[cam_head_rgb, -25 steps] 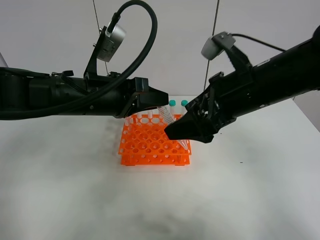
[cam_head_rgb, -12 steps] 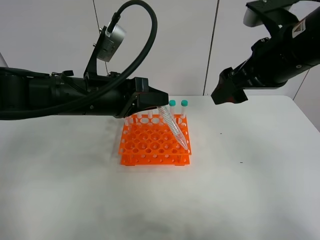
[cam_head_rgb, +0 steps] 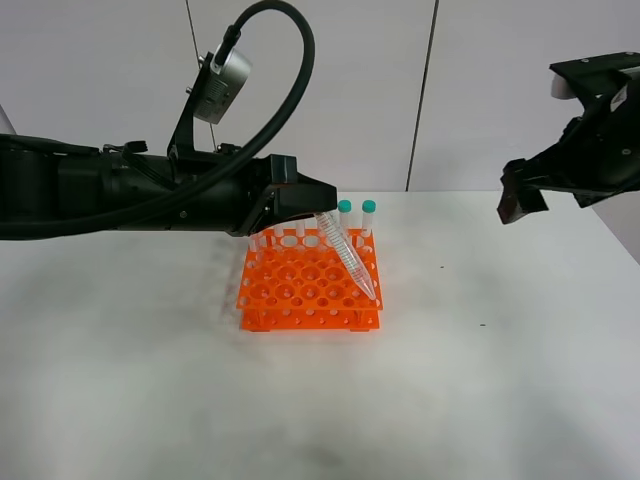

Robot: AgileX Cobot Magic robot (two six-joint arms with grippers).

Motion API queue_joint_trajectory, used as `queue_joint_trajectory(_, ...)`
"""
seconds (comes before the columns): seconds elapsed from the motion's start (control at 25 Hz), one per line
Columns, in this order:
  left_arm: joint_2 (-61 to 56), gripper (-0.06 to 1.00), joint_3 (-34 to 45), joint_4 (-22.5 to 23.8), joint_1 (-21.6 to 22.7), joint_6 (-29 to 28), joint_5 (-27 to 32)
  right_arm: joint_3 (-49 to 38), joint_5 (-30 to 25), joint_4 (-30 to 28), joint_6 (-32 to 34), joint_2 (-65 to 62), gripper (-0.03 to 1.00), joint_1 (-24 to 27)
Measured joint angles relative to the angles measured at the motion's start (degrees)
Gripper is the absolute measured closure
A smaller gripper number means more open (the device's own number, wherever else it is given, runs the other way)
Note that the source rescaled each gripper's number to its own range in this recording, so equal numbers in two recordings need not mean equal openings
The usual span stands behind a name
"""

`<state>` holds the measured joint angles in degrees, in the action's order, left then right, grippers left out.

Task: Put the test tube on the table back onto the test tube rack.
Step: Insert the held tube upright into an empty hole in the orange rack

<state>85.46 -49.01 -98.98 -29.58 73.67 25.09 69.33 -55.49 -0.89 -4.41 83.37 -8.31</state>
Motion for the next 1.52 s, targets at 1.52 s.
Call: queue_joint_trajectory(1.52,0.0,0.93,0.0,0.0,0.0,0.0,1.68,-40.68,-3.88,5.21,-0.02,-58.24,-0.03,6.82)
